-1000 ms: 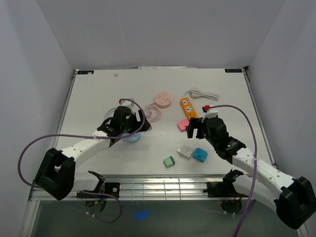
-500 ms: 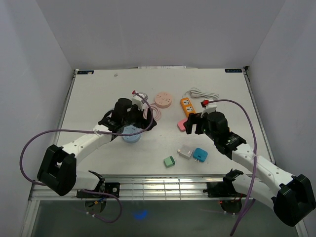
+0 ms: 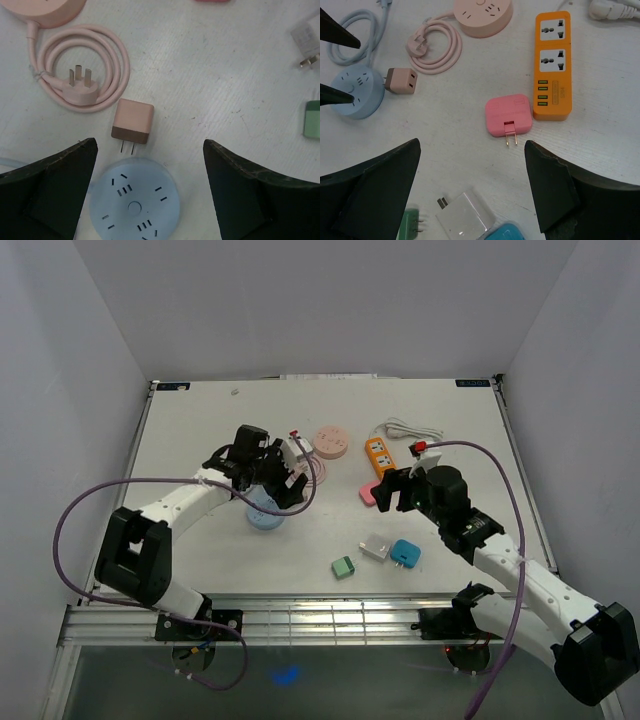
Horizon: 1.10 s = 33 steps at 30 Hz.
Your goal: Insert the plug
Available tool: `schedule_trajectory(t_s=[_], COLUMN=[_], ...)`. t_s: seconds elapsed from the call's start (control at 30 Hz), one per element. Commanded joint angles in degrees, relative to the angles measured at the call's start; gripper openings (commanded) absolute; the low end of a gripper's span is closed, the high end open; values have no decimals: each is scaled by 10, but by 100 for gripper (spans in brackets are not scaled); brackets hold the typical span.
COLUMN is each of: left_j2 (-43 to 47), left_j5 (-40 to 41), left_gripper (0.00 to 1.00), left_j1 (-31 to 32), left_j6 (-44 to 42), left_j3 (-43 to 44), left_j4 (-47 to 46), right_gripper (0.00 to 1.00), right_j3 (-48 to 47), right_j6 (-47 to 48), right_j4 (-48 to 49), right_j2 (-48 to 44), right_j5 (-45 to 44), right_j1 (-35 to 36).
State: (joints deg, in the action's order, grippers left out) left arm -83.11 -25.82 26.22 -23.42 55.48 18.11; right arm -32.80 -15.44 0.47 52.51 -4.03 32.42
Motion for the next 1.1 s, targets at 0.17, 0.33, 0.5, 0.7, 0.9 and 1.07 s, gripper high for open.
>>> schedule_trajectory(t_s=[0.17,0.33,0.5,0.7,0.9,1.07], left_j2=[-87,-122,-162,-192,-197,-202], left_j5=[-109,-111,-111,-91,-98,-93], left_gripper=[98,98,97,94,90,86], left_j1=[-44,-49,-51,-55,-60,-60], left_j6=[-132,-135,-156,-168,-174,-182], left_j3=[43,68,98,103,102,96], left_j4=[84,83,97,77,61,47], right_gripper=[89,90,90,90,90,90], right_j3=[-10,-3,1,-1,-2,-5], right_j6=[11,10,9,9,15,15], right_j4=[12,12,11,4,3,5], right_j2=[-27,-28,-29,-44,-45,-39], right_j5=[24,27,34,55,70,73], right_j1=[-7,-8,-10,-12,-13,-13])
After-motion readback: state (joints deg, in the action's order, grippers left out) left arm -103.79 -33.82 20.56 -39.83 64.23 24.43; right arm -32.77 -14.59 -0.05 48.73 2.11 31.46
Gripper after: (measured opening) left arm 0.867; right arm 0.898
